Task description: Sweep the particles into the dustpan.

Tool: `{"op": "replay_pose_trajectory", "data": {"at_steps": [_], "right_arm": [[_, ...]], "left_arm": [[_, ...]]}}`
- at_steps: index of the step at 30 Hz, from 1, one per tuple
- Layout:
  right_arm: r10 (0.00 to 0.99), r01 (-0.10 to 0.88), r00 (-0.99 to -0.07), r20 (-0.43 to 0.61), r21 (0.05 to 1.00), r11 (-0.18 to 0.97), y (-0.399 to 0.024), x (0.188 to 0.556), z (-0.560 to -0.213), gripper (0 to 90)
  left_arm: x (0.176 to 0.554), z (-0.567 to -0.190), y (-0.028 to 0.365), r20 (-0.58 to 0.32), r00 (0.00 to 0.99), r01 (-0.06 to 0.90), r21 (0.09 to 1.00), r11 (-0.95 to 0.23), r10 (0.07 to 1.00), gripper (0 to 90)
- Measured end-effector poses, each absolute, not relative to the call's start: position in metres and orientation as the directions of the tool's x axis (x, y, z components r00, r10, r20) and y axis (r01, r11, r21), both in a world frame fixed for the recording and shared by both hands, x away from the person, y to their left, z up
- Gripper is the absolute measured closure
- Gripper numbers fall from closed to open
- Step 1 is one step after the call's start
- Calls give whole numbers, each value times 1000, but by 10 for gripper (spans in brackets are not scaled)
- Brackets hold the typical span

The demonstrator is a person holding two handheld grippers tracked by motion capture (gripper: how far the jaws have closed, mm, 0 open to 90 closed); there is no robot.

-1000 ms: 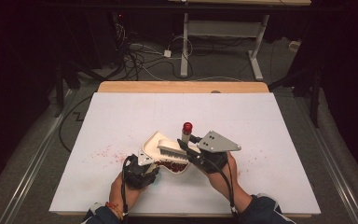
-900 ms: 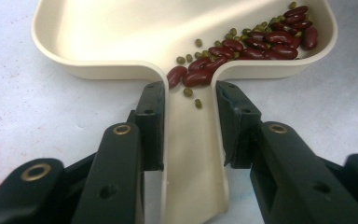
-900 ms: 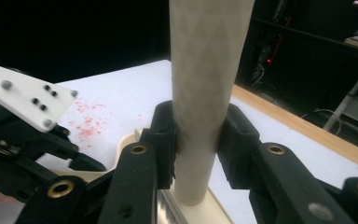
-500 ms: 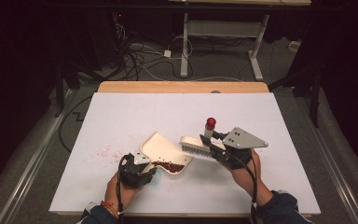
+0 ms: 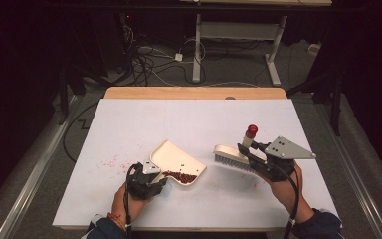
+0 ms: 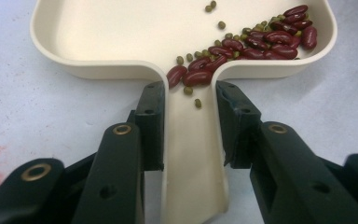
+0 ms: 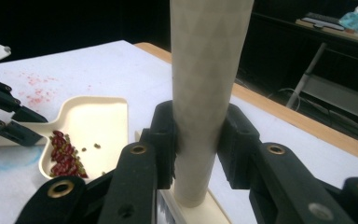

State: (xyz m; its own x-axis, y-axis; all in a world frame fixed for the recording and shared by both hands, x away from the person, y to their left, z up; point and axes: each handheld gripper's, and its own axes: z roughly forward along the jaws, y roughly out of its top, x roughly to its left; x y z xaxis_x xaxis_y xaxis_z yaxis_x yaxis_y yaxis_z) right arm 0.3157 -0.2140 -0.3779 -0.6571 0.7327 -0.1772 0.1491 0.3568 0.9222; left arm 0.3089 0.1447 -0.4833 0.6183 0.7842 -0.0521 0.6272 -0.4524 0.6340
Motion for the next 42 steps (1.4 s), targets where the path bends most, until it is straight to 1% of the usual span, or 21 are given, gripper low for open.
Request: {"op": "replay_pose_trajectory", "data": {"at_steps": [8,10,15,23,26,31,40,42], "right_arm": [[757,171,-633,-162,924,342,-232,314,-380,703],[765,169,-625,-157,929,329,-233,316,-379,703],[761,170,-626,-171,923,347,-229,318,-381,703],[768,177,-618,-168,922,344,-231,320,-380,703],[758,165,-627,-180,920,355,-228,320,-380,703],[752,168,-637,-169,922,349,-228,319,-377,703],[737,161,-654,-169,922,354,-226,312,-373,703],[735,165,-657,-168,919,358,-227,312,-373,703]], "left_arm": [[309,-484,145,-54,619,629,632,-453,784,638],[309,-484,145,-51,618,627,634,-453,784,638],[309,-485,145,-45,618,625,634,-455,785,638],[309,-486,148,-47,610,630,635,-448,791,637],[309,-486,150,-51,602,636,635,-439,797,638],[310,-484,154,-67,597,645,633,-429,799,638],[314,-485,158,-47,581,646,634,-425,813,638],[316,-487,161,-60,567,656,637,-406,822,638]]}}
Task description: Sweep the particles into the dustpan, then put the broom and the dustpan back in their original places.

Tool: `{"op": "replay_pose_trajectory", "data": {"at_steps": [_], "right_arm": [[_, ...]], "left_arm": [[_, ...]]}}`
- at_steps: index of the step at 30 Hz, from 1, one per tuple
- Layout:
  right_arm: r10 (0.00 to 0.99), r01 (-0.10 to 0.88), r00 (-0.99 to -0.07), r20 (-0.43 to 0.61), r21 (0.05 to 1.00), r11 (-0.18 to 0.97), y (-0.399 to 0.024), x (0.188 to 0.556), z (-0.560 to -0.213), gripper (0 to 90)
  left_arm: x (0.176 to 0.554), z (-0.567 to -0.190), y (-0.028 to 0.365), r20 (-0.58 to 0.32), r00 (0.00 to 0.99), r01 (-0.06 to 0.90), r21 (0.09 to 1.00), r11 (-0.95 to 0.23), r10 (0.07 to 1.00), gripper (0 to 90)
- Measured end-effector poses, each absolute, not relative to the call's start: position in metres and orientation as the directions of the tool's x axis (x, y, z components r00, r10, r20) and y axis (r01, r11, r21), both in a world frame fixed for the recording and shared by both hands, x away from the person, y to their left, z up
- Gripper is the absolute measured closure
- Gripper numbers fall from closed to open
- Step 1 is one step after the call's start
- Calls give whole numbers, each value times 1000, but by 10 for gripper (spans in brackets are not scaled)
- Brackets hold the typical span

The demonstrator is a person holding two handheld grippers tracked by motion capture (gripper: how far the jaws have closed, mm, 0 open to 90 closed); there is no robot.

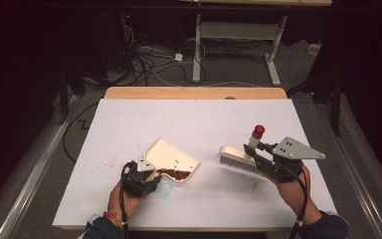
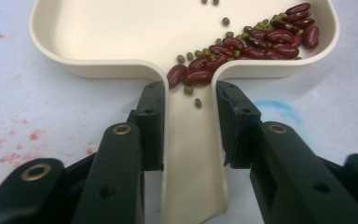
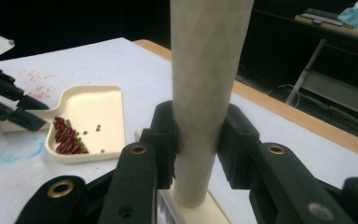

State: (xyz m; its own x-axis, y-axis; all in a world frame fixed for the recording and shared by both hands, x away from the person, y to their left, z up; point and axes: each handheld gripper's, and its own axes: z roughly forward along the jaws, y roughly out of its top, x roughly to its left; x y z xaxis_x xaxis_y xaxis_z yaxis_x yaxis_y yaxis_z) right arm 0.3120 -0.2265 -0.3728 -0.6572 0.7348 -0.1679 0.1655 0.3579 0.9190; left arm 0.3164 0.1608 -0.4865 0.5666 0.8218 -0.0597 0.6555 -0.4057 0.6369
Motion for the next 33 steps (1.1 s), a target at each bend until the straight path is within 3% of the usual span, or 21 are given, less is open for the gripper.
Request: {"op": "replay_pose_trajectory", "data": {"at_steps": [11,26,33], "right_arm": [[700,182,-694,-169,900,397,-236,309,-366,703],[676,291,-728,-115,841,456,-281,294,-351,702],[654,338,-753,-64,816,470,-287,306,-357,701]], "left_arm": [[327,-488,182,-50,498,674,651,-350,866,637],[345,-492,204,-59,357,710,665,-230,932,636],[355,-494,202,-45,292,717,672,-187,955,632]]}}
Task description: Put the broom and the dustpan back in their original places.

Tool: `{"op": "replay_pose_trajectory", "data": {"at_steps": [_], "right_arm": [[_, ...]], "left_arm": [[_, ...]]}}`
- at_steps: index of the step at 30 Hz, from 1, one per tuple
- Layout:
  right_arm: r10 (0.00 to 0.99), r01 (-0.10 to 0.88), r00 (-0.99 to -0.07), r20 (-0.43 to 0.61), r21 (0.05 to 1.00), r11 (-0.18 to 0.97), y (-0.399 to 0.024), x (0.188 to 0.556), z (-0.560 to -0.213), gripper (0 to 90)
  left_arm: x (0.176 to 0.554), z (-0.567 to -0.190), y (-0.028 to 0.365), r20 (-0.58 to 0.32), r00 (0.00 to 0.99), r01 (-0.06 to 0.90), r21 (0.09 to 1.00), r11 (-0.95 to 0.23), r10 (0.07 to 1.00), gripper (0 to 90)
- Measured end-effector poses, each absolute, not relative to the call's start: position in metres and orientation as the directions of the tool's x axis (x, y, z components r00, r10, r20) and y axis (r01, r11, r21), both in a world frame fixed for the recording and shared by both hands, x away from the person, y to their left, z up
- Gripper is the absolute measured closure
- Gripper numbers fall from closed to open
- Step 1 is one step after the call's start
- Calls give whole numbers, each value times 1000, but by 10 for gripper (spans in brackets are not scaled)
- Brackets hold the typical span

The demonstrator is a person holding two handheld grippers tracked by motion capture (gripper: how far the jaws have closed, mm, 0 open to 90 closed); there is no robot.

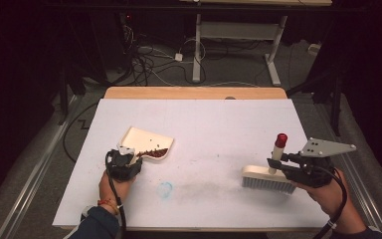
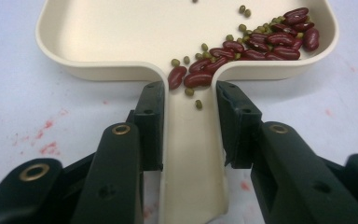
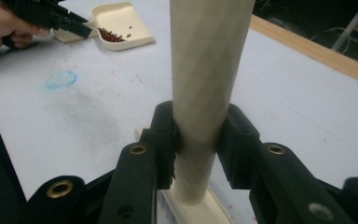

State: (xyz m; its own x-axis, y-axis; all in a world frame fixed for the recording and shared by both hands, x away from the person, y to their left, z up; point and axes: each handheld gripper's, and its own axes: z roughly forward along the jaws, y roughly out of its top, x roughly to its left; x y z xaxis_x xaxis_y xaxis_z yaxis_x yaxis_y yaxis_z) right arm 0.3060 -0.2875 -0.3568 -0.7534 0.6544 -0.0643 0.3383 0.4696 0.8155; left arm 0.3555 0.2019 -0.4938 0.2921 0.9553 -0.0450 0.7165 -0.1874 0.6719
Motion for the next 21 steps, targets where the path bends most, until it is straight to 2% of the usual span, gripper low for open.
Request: {"op": "replay_pose_trajectory", "data": {"at_steps": [3,5,9,14,17,20,21], "right_arm": [[654,352,-756,-42,816,459,-287,319,-363,698],[660,357,-750,-33,821,446,-286,328,-366,697],[690,357,-723,-43,831,427,-285,347,-369,661],[743,385,-668,-51,830,403,-276,377,-378,636],[778,415,-625,-59,819,396,-272,392,-384,618],[797,436,-601,-58,812,388,-271,404,-391,609],[808,447,-586,-62,807,386,-271,408,-393,607]], "left_arm": [[360,-495,198,-64,276,725,669,-164,959,609],[360,-496,194,-77,288,732,661,-167,955,528],[356,-496,185,-83,347,726,654,-211,934,443],[347,-492,179,-82,413,698,669,-257,907,424],[339,-487,182,-47,451,640,712,-287,891,316],[328,-479,187,0,513,540,777,-323,858,290],[324,-477,189,18,528,512,791,-335,849,243]]}}
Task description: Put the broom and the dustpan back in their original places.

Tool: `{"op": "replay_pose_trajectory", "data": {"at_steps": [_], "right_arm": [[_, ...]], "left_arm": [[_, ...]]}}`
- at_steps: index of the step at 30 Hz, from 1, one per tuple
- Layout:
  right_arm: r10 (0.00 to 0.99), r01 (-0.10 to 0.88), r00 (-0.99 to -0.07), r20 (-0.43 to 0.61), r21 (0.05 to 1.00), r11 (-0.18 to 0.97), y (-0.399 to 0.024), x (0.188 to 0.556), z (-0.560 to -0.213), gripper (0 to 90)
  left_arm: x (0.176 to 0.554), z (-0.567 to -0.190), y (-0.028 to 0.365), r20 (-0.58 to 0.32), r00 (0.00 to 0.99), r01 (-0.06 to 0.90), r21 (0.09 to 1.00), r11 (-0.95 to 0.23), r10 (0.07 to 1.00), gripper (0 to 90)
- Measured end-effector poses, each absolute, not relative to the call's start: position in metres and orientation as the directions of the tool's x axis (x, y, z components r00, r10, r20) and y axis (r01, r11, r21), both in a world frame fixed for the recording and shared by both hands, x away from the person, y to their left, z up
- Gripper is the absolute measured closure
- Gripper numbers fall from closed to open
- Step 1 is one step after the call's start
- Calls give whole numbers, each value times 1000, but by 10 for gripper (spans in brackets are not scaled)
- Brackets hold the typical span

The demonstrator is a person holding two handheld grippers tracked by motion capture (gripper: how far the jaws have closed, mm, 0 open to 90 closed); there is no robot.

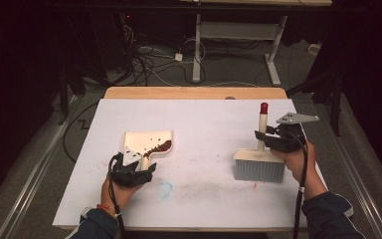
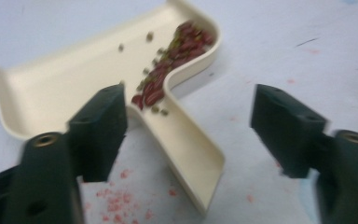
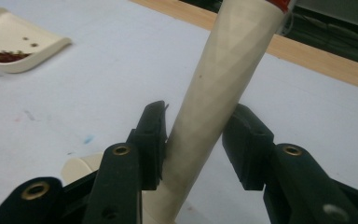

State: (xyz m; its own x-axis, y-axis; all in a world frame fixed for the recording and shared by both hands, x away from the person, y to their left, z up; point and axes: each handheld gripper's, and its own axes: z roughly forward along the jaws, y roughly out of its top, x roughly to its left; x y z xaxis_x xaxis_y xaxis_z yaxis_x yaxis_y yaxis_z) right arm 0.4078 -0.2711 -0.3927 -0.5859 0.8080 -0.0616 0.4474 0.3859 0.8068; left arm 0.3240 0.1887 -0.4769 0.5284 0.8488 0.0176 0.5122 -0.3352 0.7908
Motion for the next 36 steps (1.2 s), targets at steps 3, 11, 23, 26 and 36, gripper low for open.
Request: {"op": "replay_pose_trajectory", "data": {"at_steps": [3,11,23,26,36], "right_arm": [[835,470,-546,-68,800,373,-271,418,-399,585],[871,467,-486,-76,819,332,-268,439,-415,528],[874,410,-469,-126,845,342,-259,442,-421,375],[883,400,-452,-124,857,325,-258,441,-421,324],[870,329,-478,-123,893,307,-254,432,-412,241]], "left_arm": [[315,-475,193,43,568,469,804,-365,822,225],[294,-477,198,111,648,374,815,-443,753,190],[283,-483,207,120,660,379,799,-466,742,175],[284,-484,205,145,661,368,793,-486,737,178],[285,-486,198,148,686,363,779,-511,713,175]]}}
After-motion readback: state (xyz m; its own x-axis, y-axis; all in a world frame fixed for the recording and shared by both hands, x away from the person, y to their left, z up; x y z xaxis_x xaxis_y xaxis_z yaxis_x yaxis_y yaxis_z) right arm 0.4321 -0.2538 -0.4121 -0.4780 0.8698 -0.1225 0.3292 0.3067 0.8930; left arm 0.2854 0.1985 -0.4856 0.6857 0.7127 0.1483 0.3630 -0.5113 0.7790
